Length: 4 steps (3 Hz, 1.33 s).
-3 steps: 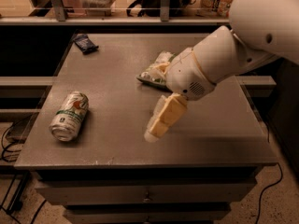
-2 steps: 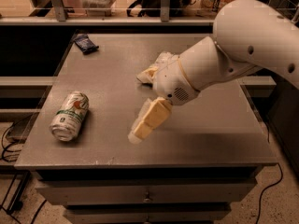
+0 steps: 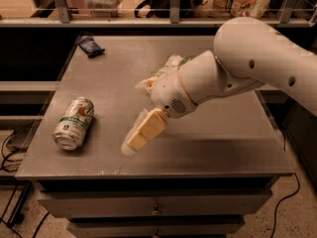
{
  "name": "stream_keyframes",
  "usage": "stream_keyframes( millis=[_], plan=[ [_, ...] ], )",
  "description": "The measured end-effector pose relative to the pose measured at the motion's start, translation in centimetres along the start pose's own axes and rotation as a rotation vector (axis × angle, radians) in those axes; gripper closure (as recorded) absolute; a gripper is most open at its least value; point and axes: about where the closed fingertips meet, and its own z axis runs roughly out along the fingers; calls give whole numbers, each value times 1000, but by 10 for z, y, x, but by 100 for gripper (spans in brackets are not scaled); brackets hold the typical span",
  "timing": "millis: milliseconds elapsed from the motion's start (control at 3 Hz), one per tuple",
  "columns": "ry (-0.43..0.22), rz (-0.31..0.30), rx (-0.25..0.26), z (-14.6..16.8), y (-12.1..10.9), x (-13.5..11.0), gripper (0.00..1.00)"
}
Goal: Move 7up can near rxbar blueberry
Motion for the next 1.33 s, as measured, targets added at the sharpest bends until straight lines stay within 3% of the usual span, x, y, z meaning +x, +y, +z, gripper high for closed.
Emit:
stream_keyframes(
  millis=[333,1000,1333],
  plan=[
    [-3,4,-8,3,1,1,0],
    [-119,31,-75,59,3,-4,0],
    [-161,17,-77,81,-5,-12,0]
  ],
)
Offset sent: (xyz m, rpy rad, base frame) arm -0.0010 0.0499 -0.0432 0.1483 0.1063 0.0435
